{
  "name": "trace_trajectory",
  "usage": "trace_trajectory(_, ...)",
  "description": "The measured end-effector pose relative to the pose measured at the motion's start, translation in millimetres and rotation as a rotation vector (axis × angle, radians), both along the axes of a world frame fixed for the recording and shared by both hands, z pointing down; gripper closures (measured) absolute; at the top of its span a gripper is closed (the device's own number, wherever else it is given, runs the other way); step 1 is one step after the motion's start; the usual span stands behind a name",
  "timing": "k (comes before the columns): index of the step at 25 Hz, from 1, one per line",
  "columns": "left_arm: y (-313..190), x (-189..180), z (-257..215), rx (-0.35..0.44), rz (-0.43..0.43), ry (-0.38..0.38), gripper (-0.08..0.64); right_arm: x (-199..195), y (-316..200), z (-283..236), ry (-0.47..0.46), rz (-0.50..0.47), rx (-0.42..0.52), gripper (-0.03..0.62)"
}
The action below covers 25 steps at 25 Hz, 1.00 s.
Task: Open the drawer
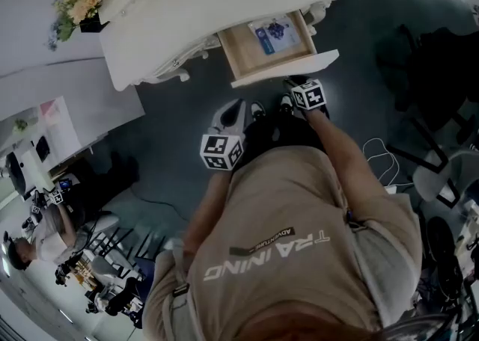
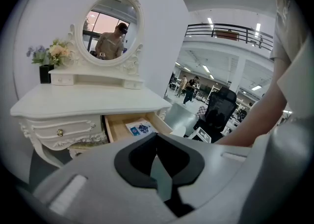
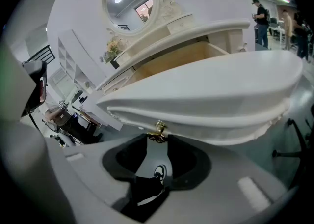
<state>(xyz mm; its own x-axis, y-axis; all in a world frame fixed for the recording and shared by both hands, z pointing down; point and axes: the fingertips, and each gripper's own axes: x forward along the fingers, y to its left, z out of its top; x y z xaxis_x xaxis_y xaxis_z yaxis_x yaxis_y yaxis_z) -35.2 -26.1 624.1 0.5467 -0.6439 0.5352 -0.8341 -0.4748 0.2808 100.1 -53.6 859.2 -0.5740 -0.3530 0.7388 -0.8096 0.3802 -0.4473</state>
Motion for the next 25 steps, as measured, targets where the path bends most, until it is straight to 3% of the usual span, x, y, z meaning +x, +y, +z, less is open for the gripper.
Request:
trace_trajectory(6,15.8,-22.7,-10.6,0.003,-0.027,0.019,0.561,10.2,55.6,6.0,0.061,-0.038,-0.165,0.468)
trace_trajectory(12,29.8,-53.7,-34.2,0.049,-0.023,0.043,0.561,8.5,96.9,-22.0,0.057,-0.01,-0.163,0.468)
trace_trajectory(15,35.3,-61.3,-34.4,0.056,-0.021,0.055,0.561,-3.0,100.5,-45.3,0.011,0.003,-0.118,0.468)
trace_trajectory(18,35.5,-63.6,-38.0,0.077,-0.016,0.071,0.561,-18.3,99.3,-74.3,-0.025,-0.058,-0.047,0.5)
trace_trajectory(21,34.6,-73.1,-44.6,0.101,-0.018,0.082,0.561,-41.3,93.8,-113.3,-0.044,-0.16,0.068,0.509)
trace_trajectory(25,36.6,-91.3,-54.3,0.124,-0.039,0.094,0.561,-63.0,85.4,-172.6,-0.061,-0.228,0.236,0.537)
